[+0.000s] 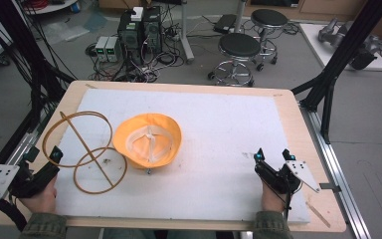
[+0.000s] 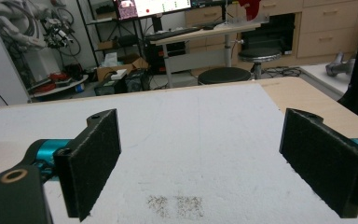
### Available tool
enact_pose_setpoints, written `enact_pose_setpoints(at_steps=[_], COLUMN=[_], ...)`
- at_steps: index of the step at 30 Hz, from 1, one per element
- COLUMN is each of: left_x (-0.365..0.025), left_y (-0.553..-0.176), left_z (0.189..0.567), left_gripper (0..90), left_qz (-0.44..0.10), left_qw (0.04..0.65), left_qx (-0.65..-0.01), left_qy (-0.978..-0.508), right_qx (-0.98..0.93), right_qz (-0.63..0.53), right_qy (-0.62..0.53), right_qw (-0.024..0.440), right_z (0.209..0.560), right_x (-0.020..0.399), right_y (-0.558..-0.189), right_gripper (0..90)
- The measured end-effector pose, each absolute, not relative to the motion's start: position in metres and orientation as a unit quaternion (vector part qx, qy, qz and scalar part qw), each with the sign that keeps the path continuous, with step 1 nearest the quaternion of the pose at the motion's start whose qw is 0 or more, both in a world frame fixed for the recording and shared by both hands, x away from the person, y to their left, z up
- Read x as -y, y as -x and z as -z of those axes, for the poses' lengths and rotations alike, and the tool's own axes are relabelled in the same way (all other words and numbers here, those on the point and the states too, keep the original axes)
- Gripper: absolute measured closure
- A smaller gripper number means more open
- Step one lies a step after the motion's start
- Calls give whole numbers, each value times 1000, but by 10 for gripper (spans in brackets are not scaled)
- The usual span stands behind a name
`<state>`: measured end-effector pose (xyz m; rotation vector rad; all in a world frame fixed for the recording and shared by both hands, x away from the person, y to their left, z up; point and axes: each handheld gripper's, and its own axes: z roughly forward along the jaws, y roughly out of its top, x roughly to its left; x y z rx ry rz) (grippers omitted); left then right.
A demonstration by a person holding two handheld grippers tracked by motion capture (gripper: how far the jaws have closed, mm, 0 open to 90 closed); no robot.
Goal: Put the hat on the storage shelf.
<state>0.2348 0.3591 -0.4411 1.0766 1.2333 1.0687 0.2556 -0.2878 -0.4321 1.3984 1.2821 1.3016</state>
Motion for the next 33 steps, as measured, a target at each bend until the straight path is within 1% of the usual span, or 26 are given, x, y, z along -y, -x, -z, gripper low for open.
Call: enact_pose_setpoints(at_steps=[18, 26, 31, 33], left_x=[-361, -360, -358, -357], left_y=[-235, -236, -235, -234], left_z=[442, 442, 442, 440], left_gripper=[276, 276, 276, 277], left_qz=[-453, -452, -445, -449], left_qw=[560, 560, 564, 567], left_qx=[-525, -524, -526, -523], left_qy=[-454, -455, -455, -452], right_qx=[-508, -507, -511, -502], right_qz=[-513, -515, -512, -520], right_qy=[-566, -564, -567, -583], right_qw=[398, 400, 394, 371], right_z=[434, 434, 436, 436], right_x=[290, 290, 290, 289], right_y=[-258, -258, -259, -259], right_gripper=[114, 114, 114, 114])
